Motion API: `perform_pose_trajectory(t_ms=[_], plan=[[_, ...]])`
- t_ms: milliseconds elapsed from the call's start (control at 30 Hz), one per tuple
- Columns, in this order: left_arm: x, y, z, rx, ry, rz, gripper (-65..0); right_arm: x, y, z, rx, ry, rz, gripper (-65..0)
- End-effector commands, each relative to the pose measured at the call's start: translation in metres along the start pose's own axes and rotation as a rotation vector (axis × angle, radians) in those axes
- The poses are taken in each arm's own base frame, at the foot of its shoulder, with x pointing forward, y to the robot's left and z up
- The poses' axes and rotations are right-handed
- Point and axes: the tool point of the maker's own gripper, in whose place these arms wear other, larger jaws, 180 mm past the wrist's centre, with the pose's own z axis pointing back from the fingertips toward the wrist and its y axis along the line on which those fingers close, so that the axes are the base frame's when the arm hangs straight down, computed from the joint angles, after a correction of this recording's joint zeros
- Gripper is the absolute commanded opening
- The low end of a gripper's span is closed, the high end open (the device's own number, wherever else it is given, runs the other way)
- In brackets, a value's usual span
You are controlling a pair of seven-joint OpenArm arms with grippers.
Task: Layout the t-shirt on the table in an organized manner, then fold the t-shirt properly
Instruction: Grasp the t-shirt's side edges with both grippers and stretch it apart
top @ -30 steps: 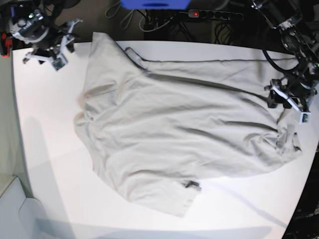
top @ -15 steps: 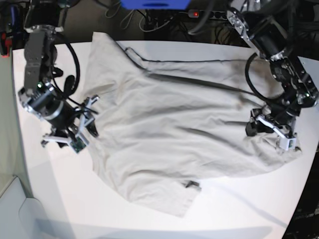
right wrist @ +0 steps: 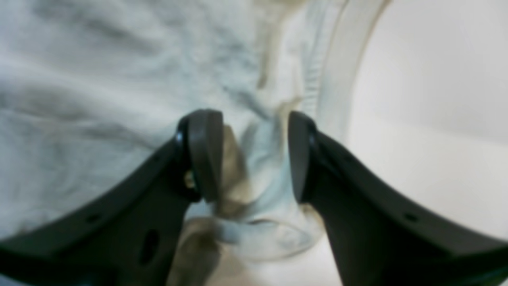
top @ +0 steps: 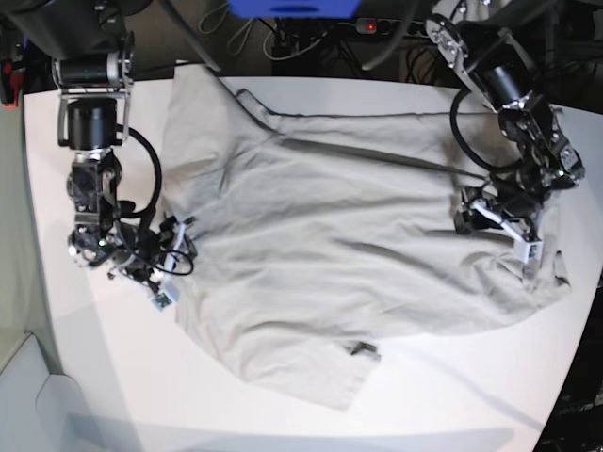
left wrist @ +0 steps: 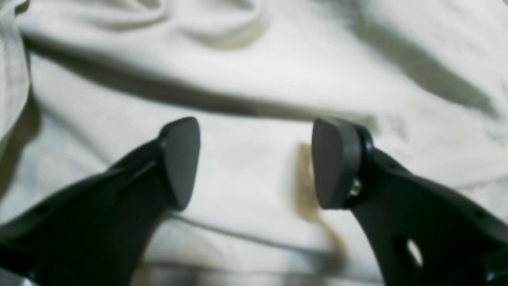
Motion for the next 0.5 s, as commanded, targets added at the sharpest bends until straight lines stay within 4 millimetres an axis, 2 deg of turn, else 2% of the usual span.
perform_pose_trajectory(t_ms=[0, 133, 200, 267, 367, 467], plan=[[-0.036, 0.012, 0.004, 0.050, 0.145, -0.008, -21.9, 0.017, -0.009, 0.004, -0.012, -0.059, -0.001, -38.0], [-0.086, 0.020, 0.015, 0.063, 0.253, 0.013, -21.9, -0.013, -0.015, -0.004, 0.001, -0.022, -0.050, -38.0], [-0.110, 0.023, 0.022, 0.068, 0.303, 0.020, -21.9, -0.021, -0.017, -0.006, 0.005, -0.024, -0.074, -38.0], [-0.130, 0.026, 0.030, 0.078, 0.338, 0.020, -21.9, -0.035, -0.036, -0.002, -0.035, -0.016, -0.102, -38.0], [-0.140, 0.035, 0.051, 0.123, 0.346, -0.017, -21.9, -0.042, -0.060, 0.004, -0.122, -0.027, -0.147, -38.0], [-0.132, 0.035, 0.074, 0.157, 0.302, -0.057, -21.9, -0.048, -0.076, 0.012, -0.170, -0.014, -0.159, -38.1]])
